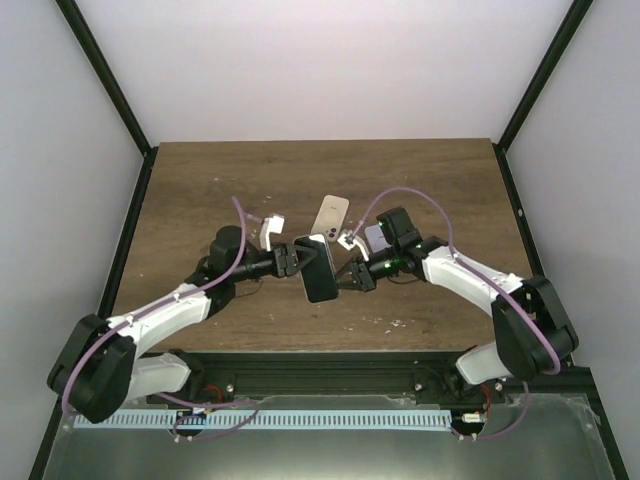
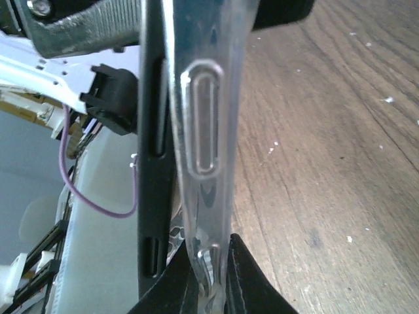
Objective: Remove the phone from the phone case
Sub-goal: Remove the phone case from the phone.
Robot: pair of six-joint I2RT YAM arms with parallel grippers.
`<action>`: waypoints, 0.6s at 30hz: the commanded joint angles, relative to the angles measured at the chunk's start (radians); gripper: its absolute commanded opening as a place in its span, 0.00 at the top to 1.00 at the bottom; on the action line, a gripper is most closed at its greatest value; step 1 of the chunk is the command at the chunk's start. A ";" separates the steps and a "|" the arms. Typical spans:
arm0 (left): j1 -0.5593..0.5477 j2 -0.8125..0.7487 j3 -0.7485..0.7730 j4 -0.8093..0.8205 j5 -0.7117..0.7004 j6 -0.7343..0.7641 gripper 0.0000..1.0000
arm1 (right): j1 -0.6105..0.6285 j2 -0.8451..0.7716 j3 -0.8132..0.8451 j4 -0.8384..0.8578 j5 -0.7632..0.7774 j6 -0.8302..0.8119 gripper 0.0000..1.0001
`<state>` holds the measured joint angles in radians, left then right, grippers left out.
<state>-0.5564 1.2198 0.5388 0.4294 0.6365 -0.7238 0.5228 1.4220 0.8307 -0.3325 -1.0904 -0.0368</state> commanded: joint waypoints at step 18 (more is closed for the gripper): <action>-0.046 -0.556 -0.179 -0.556 -0.632 0.098 0.48 | 0.013 0.289 0.198 -0.147 0.337 0.027 0.99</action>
<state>-0.5968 0.7357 0.3515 -0.0147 0.0505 -0.6830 0.5316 1.6833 0.9333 -0.4519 -0.8497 -0.0307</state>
